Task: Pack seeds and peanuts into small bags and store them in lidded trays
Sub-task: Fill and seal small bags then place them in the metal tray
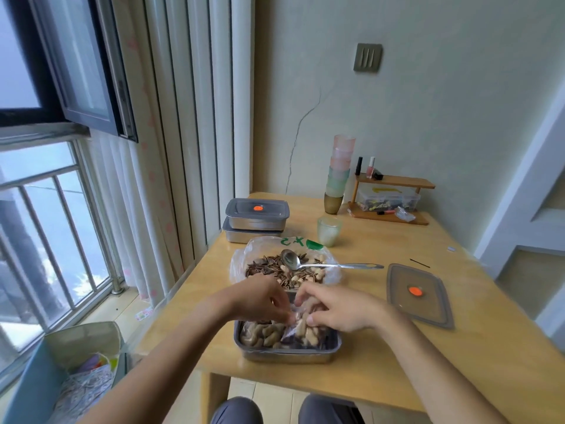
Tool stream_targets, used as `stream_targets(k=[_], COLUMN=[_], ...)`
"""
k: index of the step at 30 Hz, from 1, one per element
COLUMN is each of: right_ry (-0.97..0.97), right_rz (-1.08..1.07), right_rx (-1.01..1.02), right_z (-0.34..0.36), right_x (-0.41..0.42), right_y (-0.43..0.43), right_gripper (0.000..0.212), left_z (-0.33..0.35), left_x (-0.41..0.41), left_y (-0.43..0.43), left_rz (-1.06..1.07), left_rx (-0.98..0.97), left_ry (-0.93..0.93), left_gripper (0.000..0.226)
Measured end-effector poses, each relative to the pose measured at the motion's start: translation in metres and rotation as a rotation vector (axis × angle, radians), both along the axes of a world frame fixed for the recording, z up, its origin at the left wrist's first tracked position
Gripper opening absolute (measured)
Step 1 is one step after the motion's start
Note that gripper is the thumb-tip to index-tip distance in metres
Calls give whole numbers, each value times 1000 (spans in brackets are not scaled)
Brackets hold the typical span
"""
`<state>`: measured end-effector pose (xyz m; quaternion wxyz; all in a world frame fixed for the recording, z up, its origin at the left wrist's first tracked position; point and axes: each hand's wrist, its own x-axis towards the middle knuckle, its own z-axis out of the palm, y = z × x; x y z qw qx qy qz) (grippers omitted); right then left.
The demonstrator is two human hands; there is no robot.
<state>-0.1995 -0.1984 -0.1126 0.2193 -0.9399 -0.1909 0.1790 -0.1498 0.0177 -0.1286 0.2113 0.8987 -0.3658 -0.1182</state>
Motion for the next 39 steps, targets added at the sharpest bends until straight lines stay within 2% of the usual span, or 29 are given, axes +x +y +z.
stream_targets(k=[2,6,10,14,16,19,21,22,24,26,28,30,32,35,39], right_ry=[-36,-196,-220,-232,-232,-259,-336,-396,-511,-493,-367,-339,-351,-346,-309], right_rz=[21,49,93,27,-22,-182,-376,-504,-769,-935,-1009,-1059,-1102,-1192,-1309], right_rx=[-25,-149,-201,-138,-41,273,473,509,415,224,-26,-133,-137,-144,-148], right_z=[-10,-13,-20,-33,-33,-21,-20,-25,-40,-62,-86,-103,-110,-109,-109], right_x=[-1,-2,-2,-3,-7,-12,-10,-6,2,4,-1,-8,-9,-1,12], right_y=[6,9,16,18,9,-15,-44,-60,-92,-118,-134,-141,-142,-138,-143], right_gripper=[17,16,17,16,20,13,10,14,20,11,35,54,67,98,114], left_z=[-6,-10,-18,-42,-51,-56,-56,-56,-57,-57,-58,-58,-57,-56,-54], left_x=[-4,-10,-9,-8,-9,-7,-7,-7,-7,-7,-7,-7,-7,-9,-11], left_y=[-2,-6,-6,-1,0,-1,-3,-3,-4,-4,-4,-4,-4,-4,-3], left_rz=[0,-23,28,59,71,97,101,100,95,96,94,91,94,95,109], left_rx=[88,116,38,-55,-70,-69,-69,-71,-66,-58,-51,-43,-33,-23,-32], left_ry=[-13,-13,-175,-306,-315,-338,-347,-348,-354,-357,-363,-370,-371,-368,-352], left_gripper=[22,17,18,16,25,37,39,40,42,44,44,44,41,40,40])
